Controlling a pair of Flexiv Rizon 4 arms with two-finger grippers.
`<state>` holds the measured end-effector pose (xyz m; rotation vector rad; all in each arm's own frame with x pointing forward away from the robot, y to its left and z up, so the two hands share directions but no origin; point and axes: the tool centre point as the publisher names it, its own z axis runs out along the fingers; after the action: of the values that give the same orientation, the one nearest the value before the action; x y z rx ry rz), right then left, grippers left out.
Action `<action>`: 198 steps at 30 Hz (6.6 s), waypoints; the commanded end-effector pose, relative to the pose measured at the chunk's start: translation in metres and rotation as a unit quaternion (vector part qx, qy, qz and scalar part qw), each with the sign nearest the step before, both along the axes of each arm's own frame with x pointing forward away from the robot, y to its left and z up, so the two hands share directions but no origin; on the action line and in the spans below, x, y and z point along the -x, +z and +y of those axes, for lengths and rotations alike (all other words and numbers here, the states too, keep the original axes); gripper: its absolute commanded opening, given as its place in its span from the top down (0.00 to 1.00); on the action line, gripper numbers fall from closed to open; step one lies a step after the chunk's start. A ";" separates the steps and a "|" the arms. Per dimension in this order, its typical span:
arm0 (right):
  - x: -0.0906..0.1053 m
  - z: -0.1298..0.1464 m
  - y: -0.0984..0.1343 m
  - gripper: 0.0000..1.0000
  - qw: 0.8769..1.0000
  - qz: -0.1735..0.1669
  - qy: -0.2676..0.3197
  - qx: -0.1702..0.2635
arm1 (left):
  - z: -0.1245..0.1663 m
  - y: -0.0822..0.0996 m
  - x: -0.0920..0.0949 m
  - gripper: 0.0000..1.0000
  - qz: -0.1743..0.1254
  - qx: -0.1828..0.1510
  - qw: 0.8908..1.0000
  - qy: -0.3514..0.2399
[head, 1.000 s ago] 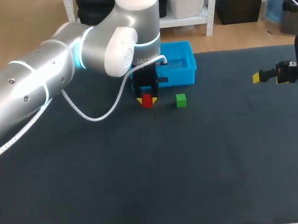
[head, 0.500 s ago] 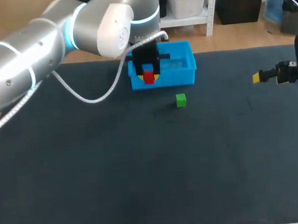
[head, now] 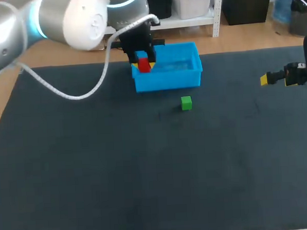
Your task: Use the left arm to pick the red cube and place it into the blue plastic box first, then use the right arm to grasp the green cube and put it into the same blue plastic box after the first action is fully finished.
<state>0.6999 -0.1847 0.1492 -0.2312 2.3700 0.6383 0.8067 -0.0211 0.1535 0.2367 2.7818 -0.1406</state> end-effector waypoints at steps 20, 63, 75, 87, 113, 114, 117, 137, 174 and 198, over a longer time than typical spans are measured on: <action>0.000 0.000 0.000 0.00 1.000 0.001 0.001 0.000 | 0.015 0.006 0.010 1.00 -0.167 0.083 0.979 -0.082; 0.000 0.000 0.000 0.00 1.000 0.001 0.001 0.000 | -0.023 -0.072 -0.150 1.00 -0.136 0.098 0.975 -0.143; 0.000 0.000 0.000 0.00 1.000 0.001 0.001 0.000 | -0.033 -0.087 -0.159 1.00 -0.116 0.096 0.977 -0.150; 0.000 0.000 0.000 0.00 1.000 0.001 0.001 0.000 | -0.035 -0.097 -0.161 1.00 -0.094 0.091 0.981 -0.146; 0.000 0.000 0.000 0.00 1.000 0.001 0.001 0.000 | -0.018 -0.041 -0.096 0.00 -0.127 0.126 0.966 -0.185; 0.000 0.000 0.000 0.00 1.000 0.001 0.001 0.000 | -0.015 -0.037 -0.089 0.00 -0.130 0.128 0.965 -0.187; 0.000 0.000 0.000 0.00 1.000 0.001 0.001 0.000 | -0.004 -0.027 -0.067 0.00 -0.138 0.131 0.963 -0.191; 0.000 0.000 0.000 0.00 1.000 0.001 0.001 0.000 | 0.083 -0.017 0.075 0.00 -0.186 0.149 0.958 -0.162; 0.000 0.000 0.000 0.00 1.000 0.001 0.001 0.000 | 0.113 -0.014 0.127 0.00 -0.157 0.173 0.952 -0.196; -0.049 0.121 0.012 0.00 0.964 -0.030 -0.016 0.265 | 0.113 -0.013 0.128 0.00 -0.160 0.166 0.952 -0.202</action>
<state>0.7446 -0.0874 0.1695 -0.5330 2.4382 0.4023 0.6791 0.0901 0.1414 0.6699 2.3173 -0.5961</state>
